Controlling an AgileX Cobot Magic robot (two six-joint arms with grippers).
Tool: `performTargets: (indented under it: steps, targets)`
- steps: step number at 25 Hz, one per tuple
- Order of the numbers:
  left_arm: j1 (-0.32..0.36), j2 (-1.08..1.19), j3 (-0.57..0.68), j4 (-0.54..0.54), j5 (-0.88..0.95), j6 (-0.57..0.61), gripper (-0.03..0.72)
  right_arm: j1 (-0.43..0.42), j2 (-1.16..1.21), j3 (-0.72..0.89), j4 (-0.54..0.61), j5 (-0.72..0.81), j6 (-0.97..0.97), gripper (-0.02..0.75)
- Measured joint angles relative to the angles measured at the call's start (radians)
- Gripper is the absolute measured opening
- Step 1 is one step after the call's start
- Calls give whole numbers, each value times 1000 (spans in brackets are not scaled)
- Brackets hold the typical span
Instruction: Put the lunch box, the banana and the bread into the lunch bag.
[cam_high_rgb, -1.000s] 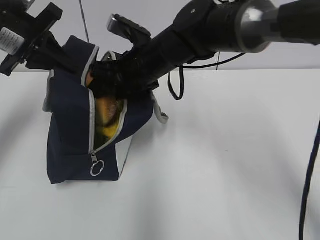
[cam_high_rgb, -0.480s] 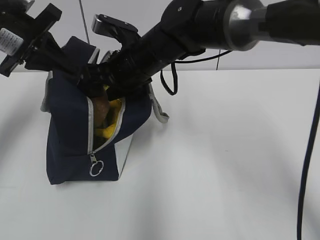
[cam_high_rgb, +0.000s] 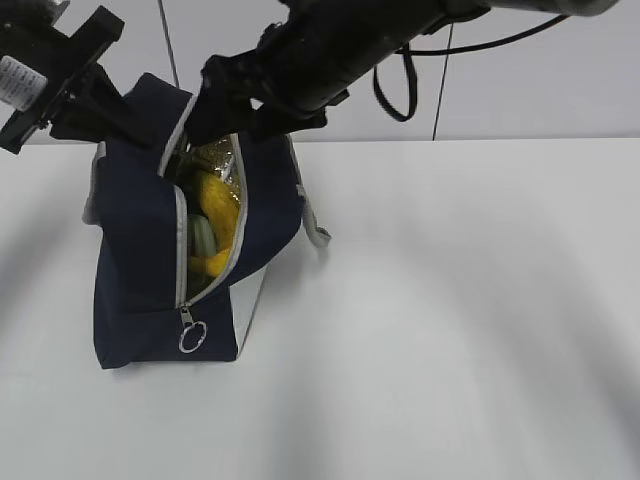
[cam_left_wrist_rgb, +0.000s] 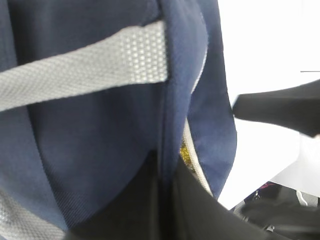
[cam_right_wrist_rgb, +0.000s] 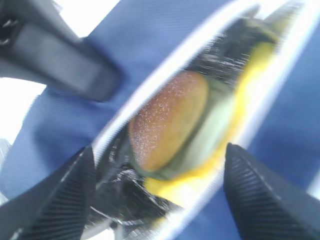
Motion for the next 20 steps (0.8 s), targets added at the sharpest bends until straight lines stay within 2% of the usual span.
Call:
performTargets:
  steps: [7, 15, 20]
  targets:
    - [0, 0, 0, -1, 1, 0, -3, -138, -14, -1, -16, 84, 105, 537]
    - [0, 0, 0, -1, 2, 0, -3, -148, 52, -1, -11, 95, 111, 465]
    - [0, 0, 0, -2, 3, 0, -3, -148, 109, -1, 57, 95, 111, 426]
